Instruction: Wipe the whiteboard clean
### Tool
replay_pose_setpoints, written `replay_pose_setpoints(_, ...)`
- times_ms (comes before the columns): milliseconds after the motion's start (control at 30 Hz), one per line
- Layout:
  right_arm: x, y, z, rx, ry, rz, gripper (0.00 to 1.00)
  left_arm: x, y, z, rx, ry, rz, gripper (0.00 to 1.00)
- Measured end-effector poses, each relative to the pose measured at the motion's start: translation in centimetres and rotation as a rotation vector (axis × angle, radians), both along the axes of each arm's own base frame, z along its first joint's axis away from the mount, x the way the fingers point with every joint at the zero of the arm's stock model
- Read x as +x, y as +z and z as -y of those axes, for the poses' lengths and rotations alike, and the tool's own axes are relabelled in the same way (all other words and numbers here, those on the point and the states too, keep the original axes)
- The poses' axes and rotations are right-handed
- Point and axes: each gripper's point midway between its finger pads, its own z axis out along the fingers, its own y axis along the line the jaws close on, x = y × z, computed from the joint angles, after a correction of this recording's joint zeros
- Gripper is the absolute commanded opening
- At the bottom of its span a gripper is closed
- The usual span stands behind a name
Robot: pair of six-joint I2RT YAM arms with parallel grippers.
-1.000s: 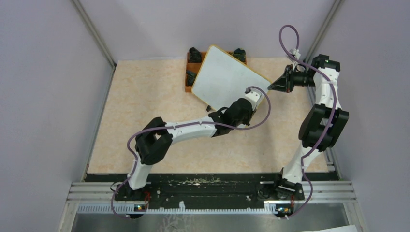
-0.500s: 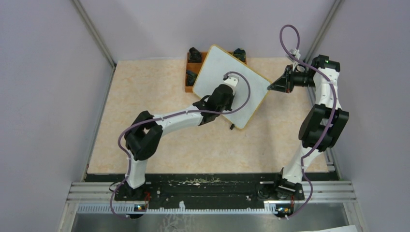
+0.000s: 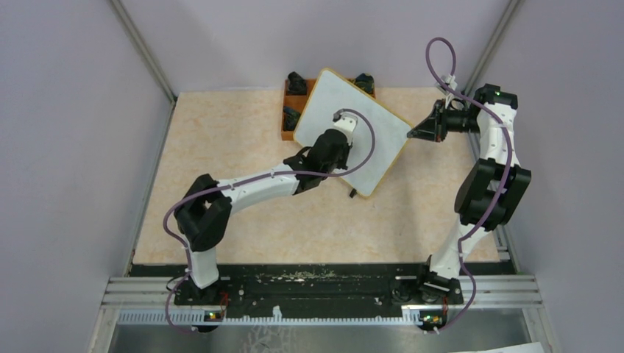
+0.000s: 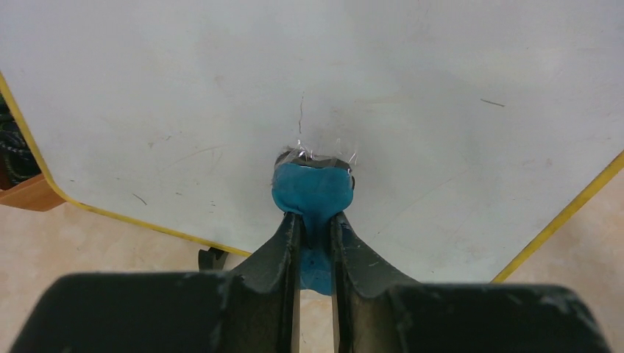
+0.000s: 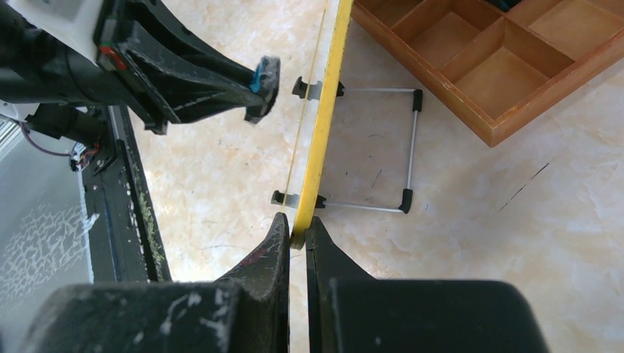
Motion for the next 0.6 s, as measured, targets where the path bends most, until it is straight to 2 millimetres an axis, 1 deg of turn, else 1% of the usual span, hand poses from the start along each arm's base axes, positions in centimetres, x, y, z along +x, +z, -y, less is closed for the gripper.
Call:
replay_pose_setpoints(100, 0.0, 0.0, 0.0, 0.0, 0.0, -0.002, 0.0, -0.1, 1.7, -0.5, -0.02, 0.006, 0.022, 0.22)
replay_pose_setpoints(200, -0.1, 0.0, 0.0, 0.001, 0.0, -0.005, 0.0, 0.0, 3.3, -1.2, -0.037, 0.016, 0.045, 0.23)
replay_pose_setpoints(267, -0.1, 0.0, 0.0, 0.001, 0.0, -0.008, 0.0, 0.0, 4.0, -1.8, -0.045, 0.024, 0.054, 0.24)
replay_pose_setpoints(333, -0.2, 0.0, 0.0, 0.001, -0.001, -0.014, 0.0, 0.1, 4.5, -2.8, -0.049, 0.037, 0.058, 0.25)
replay_pose_setpoints(400, -0.2, 0.0, 0.0, 0.001, -0.002, -0.018, 0.0, 0.3, 4.8, -4.3, -0.047, 0.061, 0.058, 0.26)
replay_pose_setpoints(467, -0.2, 0.0, 0.0, 0.001, -0.002, -0.02, 0.0, 0.7, 4.9, -6.3, -0.038, 0.094, 0.05, 0.27)
replay_pose_setpoints(533, -0.2, 0.0, 0.0, -0.001, -0.003, -0.021, 0.0, 1.1, 4.9, -8.7, -0.026, 0.136, 0.027, 0.28)
replay_pose_setpoints(600, -0.3, 0.0, 0.0, -0.005, -0.002, -0.021, 0.0, 1.3, 4.8, -11.0, -0.011, 0.171, 0.003, 0.32)
